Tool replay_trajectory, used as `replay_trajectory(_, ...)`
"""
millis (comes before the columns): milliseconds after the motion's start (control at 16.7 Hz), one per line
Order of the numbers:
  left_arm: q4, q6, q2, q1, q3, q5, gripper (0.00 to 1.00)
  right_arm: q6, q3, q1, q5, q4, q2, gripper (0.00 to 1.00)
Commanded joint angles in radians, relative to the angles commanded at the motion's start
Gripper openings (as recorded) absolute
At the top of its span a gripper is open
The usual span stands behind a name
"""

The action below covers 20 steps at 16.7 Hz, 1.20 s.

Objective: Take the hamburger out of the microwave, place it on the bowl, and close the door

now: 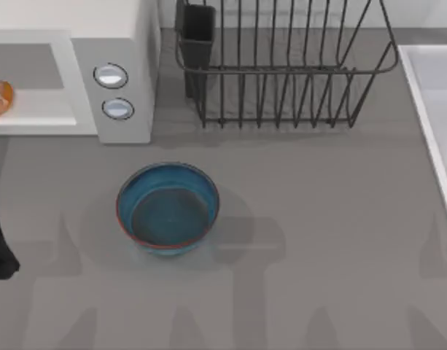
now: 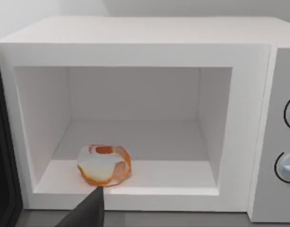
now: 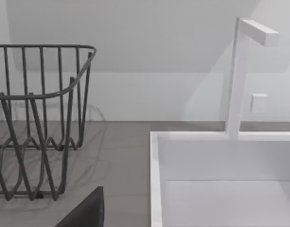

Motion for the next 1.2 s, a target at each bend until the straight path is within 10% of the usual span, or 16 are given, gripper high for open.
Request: replay_trajectory(1200, 0.095, 0.008, 0.203, 0.018, 0.082, 0.021, 1.00, 0.000, 0.000, 0.000, 0.000, 0.000, 0.000, 1.00)
